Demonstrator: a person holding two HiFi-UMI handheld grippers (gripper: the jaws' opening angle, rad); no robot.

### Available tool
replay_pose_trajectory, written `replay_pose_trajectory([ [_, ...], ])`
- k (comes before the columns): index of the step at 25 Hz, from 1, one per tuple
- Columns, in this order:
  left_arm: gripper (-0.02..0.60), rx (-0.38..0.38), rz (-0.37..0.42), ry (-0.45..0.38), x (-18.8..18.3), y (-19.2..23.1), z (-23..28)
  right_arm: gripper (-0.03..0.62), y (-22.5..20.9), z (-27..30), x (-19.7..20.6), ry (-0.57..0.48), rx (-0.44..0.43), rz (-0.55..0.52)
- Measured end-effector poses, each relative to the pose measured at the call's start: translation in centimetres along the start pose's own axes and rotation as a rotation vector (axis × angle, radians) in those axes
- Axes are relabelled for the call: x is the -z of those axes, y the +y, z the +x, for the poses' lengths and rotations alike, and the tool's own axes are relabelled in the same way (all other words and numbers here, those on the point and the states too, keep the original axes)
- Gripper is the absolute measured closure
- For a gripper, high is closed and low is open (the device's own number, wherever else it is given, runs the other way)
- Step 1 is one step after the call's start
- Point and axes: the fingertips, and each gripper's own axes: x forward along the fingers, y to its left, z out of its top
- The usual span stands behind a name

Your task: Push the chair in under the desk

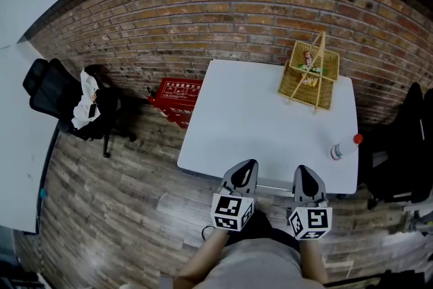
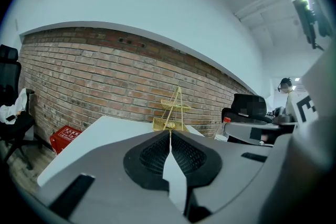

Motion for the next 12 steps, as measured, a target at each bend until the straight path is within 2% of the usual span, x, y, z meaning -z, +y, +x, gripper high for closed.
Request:
replay_pose_trajectory([
  [12,0.56,-0.001,-0.007,0.018,0.5,0.17,0.22,0.579,0.24,0.52,0.17,0.007,-0.017,-0.006],
])
